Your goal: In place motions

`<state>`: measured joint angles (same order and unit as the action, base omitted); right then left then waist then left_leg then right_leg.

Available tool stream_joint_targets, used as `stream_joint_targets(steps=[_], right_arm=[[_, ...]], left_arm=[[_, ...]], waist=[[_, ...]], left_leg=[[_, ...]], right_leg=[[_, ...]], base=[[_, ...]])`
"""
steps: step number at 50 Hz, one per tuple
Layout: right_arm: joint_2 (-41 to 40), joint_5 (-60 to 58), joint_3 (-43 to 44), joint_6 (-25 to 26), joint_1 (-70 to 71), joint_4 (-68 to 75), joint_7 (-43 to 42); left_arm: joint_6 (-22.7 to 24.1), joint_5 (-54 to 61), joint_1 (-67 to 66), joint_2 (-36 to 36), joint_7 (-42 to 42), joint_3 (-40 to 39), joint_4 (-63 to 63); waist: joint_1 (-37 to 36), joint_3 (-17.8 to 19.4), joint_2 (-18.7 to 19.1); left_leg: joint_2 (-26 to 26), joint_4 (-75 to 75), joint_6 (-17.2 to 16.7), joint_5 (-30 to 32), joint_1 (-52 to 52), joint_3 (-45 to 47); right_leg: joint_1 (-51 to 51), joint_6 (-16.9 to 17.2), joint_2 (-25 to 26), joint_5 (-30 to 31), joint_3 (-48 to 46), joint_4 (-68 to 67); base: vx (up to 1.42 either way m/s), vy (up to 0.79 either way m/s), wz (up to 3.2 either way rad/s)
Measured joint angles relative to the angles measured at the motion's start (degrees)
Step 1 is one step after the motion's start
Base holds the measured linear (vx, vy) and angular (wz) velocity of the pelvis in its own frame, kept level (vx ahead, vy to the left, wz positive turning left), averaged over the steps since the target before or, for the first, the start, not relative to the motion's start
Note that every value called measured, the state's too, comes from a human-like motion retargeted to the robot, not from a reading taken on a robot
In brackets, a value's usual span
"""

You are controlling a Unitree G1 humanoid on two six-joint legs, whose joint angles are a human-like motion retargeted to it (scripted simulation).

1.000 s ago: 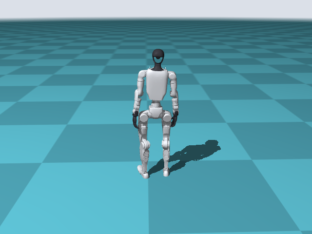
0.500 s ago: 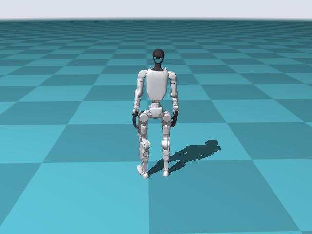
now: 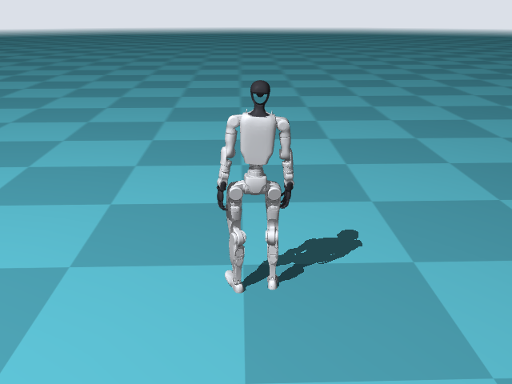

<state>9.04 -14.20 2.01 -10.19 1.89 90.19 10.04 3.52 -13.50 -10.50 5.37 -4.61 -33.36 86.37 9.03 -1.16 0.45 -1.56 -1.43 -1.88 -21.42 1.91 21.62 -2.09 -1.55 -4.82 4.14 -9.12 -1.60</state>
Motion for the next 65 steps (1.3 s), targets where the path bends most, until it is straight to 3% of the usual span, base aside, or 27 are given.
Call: stream_joint_targets(steps=[65], right_arm=[[-0.3,-0.2,-0.2,0.5,-0.5,0.0,-0.2]], left_arm=[[0.0,0.4,-0.2,-0.1,0.0,-0.4,0.1]], waist=[[1.0,0.0,0.1]], left_leg=[[-0.1,-0.2,0.3,0.0,-0.1,-0.1]], right_leg=[[-0.1,-0.2,-0.1,1.3,-0.1,0.0]], base=[[0.0,0.0,0.0]])
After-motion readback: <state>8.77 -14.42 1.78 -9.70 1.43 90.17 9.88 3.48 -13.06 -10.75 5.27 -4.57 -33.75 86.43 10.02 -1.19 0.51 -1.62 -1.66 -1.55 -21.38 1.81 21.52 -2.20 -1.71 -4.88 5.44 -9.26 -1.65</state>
